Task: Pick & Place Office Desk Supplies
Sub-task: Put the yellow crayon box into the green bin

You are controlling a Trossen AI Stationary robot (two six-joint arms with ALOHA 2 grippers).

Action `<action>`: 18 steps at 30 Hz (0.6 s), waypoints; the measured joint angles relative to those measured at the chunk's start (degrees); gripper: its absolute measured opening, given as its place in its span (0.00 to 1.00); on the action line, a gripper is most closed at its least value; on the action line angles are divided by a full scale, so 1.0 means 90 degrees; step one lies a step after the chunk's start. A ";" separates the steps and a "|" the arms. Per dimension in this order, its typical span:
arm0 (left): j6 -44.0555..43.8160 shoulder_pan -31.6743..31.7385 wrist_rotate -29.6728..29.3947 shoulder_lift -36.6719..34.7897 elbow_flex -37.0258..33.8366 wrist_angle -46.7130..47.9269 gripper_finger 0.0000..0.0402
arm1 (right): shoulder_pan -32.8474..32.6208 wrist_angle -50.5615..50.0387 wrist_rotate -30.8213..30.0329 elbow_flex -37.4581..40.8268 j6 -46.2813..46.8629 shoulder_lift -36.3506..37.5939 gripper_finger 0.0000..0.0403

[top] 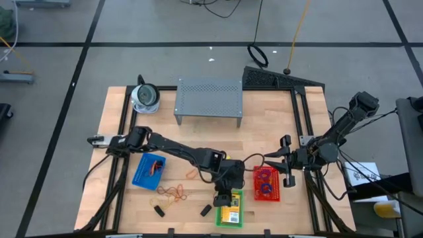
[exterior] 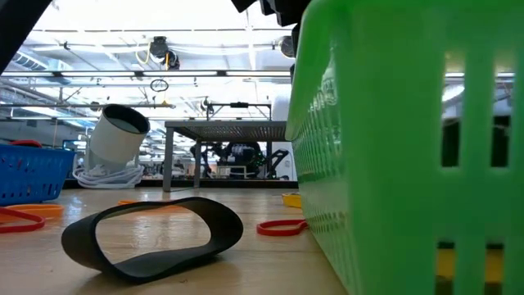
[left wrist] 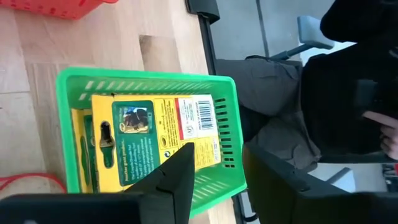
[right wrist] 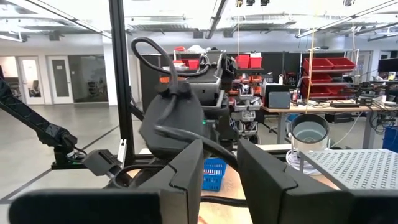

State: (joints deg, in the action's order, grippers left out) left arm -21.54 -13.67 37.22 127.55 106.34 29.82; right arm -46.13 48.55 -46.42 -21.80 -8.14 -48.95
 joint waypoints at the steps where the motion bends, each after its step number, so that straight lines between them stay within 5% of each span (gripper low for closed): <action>1: -0.0002 0.0004 -0.0003 0.0000 0.0000 0.0002 0.36 | 0.0000 -0.0001 -0.0001 0.0000 -0.0001 0.0000 0.22; 18: -0.0311 0.1185 -0.0150 -0.0023 0.0000 0.0175 0.36 | -0.0010 -0.0194 -0.0001 0.0000 0.0314 0.0000 0.22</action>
State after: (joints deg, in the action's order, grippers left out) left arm -24.34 -3.00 35.86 127.34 106.34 31.40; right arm -46.22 46.81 -46.44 -21.80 -5.31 -48.95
